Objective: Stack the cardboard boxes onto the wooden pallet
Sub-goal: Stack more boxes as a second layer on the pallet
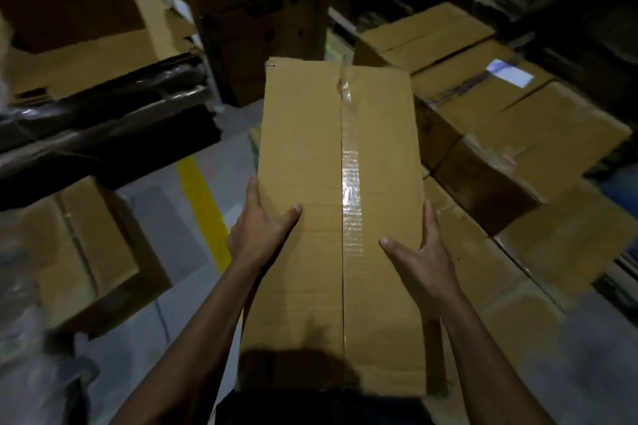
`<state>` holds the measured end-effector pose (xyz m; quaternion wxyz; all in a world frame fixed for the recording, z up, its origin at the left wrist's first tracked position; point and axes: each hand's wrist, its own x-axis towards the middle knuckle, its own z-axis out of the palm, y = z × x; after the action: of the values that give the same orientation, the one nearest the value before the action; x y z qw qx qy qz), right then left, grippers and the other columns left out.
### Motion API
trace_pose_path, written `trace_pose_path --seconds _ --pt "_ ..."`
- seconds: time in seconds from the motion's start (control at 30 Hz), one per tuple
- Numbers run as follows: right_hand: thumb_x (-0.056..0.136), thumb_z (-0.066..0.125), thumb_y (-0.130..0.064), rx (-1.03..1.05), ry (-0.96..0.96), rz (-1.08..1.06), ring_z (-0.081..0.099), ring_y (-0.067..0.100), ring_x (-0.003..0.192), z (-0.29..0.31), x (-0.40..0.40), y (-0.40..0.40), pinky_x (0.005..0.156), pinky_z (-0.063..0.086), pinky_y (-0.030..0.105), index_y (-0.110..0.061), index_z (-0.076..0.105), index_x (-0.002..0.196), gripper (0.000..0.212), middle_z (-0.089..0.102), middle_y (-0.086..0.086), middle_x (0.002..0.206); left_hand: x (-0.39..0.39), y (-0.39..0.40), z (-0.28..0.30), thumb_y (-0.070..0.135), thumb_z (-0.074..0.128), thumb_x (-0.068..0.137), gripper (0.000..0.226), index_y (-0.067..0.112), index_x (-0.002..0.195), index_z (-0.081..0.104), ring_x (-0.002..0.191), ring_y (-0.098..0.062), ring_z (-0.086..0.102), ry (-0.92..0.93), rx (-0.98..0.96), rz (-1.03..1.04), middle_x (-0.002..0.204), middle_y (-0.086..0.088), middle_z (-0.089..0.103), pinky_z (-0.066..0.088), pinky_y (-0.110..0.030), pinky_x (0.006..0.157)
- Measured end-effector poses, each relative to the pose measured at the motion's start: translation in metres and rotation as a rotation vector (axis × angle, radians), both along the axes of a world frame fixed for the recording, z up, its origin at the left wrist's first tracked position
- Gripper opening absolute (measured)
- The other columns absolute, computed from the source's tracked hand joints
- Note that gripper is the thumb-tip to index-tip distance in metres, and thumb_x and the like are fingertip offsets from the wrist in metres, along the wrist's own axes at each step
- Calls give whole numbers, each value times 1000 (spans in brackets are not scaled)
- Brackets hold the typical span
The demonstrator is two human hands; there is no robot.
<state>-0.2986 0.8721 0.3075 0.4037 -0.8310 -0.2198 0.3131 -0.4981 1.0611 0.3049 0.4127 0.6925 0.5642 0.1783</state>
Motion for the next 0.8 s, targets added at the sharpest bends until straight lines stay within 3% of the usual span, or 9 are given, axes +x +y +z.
trace_pose_path --seconds 0.1,0.3,0.47,0.63,0.8 --pt "73 79 -62 -32 -16 -109 41 33 138 3 -7 2 109 39 54 -55 -1 154 114 38 0 156 18 26 0 80 56 63 97 49 145 13 120 -31 57 24 5 -133 138 8 56 46 -53 97" --pt "74 80 -57 -63 -61 -309 43 31 138 8 -25 -8 108 39 49 -52 1 155 113 35 0 159 46 48 1 78 58 68 100 50 148 5 128 -34 51 38 -36 -340 147 8 48 41 -57 102" --pt "63 76 -76 -77 -68 -432 45 31 136 9 -41 -24 108 41 59 -57 -1 152 120 39 -1 157 62 42 0 73 62 73 100 46 150 6 129 -32 50 32 -58 -454 147 6 49 41 -52 101" --pt "72 79 -63 -90 -59 -535 40 31 140 4 -54 -41 112 37 55 -52 0 155 115 35 0 159 71 33 -5 75 60 70 99 46 149 7 127 -33 51 39 -67 -545 145 5 51 41 -54 100" --pt "75 79 -57 -98 -56 -594 36 31 143 0 -65 -55 113 35 52 -50 0 156 113 30 -1 162 75 22 -9 69 64 77 95 43 151 10 129 -31 50 46 -70 -596 146 6 49 39 -47 97"
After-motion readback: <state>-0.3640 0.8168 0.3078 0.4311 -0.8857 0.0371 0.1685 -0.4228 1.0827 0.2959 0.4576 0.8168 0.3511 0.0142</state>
